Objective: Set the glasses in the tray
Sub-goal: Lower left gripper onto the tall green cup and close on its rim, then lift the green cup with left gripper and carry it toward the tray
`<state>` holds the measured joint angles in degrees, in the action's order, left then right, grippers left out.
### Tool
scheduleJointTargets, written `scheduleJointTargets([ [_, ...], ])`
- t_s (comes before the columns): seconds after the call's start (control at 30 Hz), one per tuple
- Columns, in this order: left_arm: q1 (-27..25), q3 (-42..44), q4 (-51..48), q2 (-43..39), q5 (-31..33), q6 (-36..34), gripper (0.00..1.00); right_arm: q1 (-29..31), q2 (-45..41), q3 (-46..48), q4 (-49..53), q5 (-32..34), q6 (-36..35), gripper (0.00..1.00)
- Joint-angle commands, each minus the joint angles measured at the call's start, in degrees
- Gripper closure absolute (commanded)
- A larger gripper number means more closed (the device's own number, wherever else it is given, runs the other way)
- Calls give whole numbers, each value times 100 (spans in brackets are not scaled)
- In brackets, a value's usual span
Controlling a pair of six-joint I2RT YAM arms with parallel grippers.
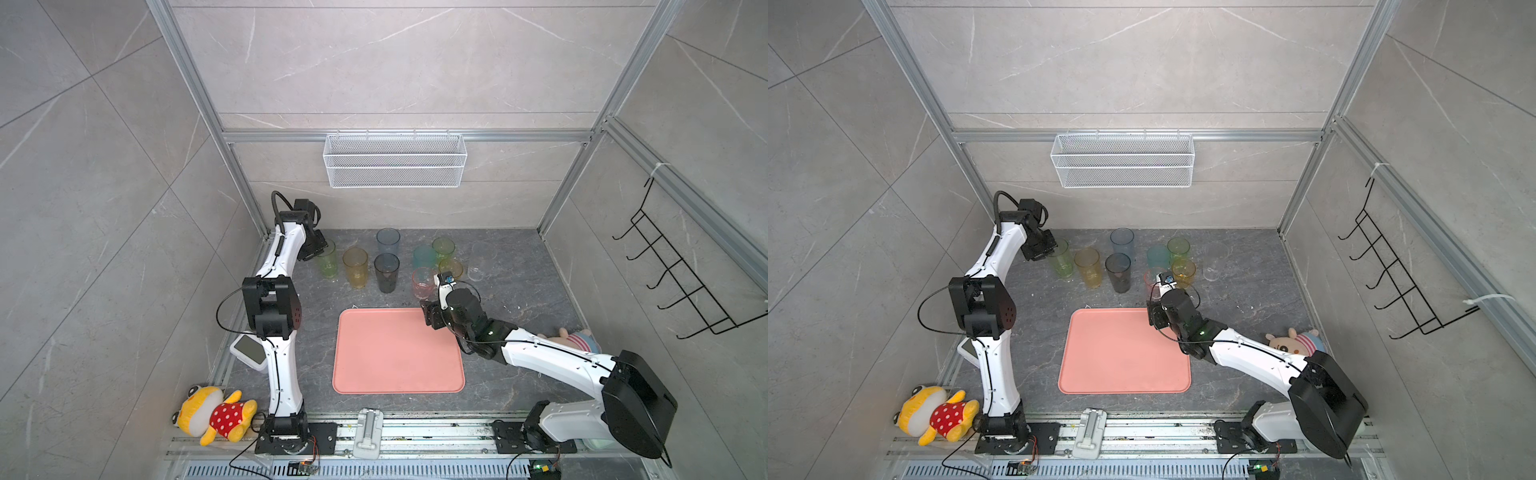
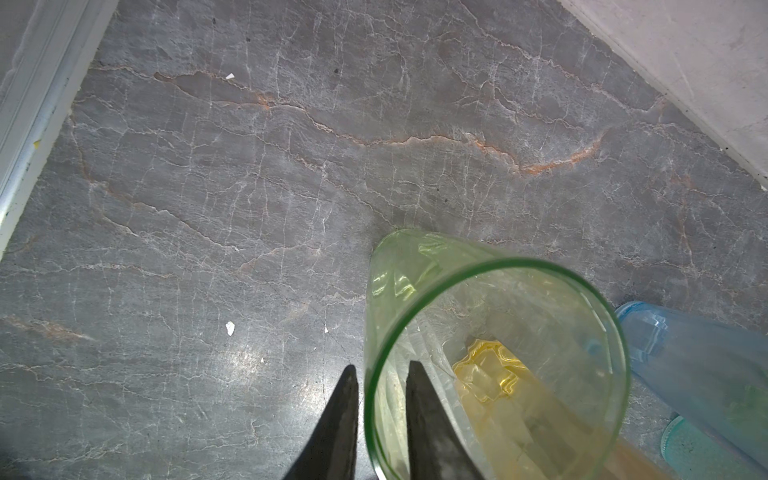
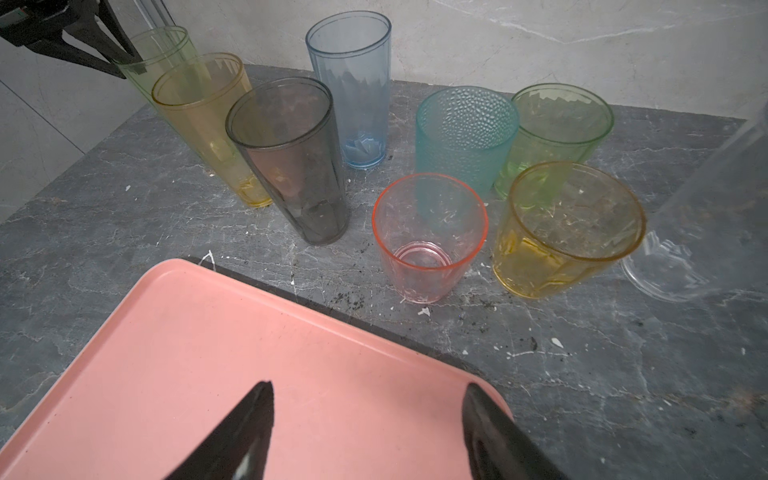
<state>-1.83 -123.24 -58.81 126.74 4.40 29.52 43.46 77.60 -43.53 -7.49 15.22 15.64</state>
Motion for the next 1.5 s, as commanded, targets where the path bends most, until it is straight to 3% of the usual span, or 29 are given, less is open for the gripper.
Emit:
scheduleJointTargets([
  [0.0,33,-106,-160,-18,113,-154,78,22,105,-181,107,77,45,27],
  [0.5,33,471,-85,-501,201,-178,86,39,237,-267,164,33,71,28],
  [0.73,33,855,-140,-1029,250,-184,95,48,255,-300,212,33,71,28],
  [0.93,33,1177,-311,-1594,436,-248,97,57,264,-306,225,51,72,28],
  [1.47,14,1681,-1660,-3093,394,-903,100,52,247,-306,255,155,93,29],
])
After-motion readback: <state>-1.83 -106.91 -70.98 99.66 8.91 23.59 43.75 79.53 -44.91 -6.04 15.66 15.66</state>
